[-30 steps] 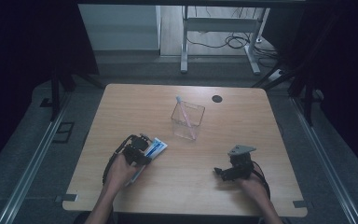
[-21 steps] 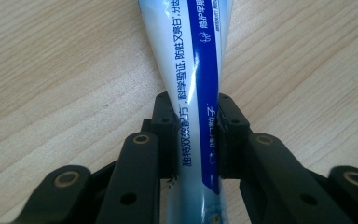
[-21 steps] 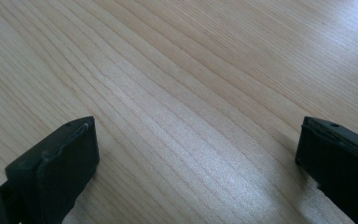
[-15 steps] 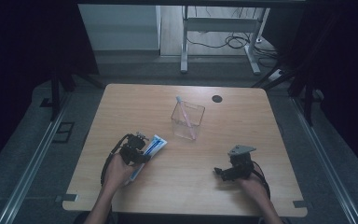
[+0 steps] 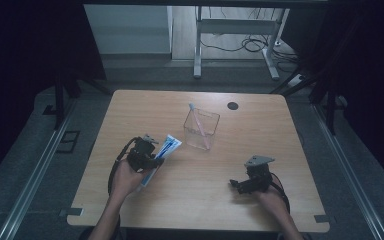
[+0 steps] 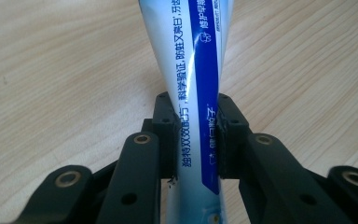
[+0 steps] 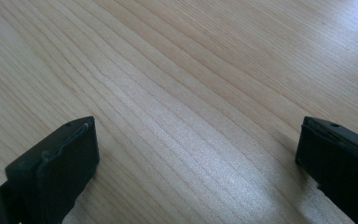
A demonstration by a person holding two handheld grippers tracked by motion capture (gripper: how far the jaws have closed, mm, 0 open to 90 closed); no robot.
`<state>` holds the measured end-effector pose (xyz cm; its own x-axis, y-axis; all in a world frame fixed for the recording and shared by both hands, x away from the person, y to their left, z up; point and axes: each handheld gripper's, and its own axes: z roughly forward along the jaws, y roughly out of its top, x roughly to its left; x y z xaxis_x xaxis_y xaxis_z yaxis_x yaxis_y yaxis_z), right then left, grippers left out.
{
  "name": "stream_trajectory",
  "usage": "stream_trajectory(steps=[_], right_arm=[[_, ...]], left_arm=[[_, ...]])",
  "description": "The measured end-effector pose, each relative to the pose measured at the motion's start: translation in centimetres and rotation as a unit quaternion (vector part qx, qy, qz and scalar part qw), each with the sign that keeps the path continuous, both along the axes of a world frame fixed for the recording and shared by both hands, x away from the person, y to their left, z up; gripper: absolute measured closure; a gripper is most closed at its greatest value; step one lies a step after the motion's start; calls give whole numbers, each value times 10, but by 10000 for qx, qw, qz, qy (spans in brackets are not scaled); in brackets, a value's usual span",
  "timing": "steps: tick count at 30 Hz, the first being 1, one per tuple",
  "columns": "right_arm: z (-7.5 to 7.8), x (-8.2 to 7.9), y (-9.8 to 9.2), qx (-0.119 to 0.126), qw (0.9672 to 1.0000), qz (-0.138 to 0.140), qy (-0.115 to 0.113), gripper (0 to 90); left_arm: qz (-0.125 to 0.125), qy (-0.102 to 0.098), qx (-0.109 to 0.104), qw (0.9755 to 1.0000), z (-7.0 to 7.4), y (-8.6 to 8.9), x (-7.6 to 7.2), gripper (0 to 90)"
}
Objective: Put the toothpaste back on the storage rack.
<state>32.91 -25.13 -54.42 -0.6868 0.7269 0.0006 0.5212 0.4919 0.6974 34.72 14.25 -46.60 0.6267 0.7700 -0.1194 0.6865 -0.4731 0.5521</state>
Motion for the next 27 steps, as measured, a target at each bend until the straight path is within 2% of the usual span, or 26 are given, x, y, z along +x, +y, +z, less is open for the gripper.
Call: stream_trajectory(steps=[9,18,27], right_arm=[[0,0,0,4,10000,-7,7,0],[0,0,0,-4,10000,1,-2,0],[0,0,0,-4,10000,3,11,0]], left_arm=[[-76,-191,-224,9995,15,0,1,739],[-95,-349,-298,9989,27,-2,3,740],[-109,-547,-508,9972,46,-4,7,742]])
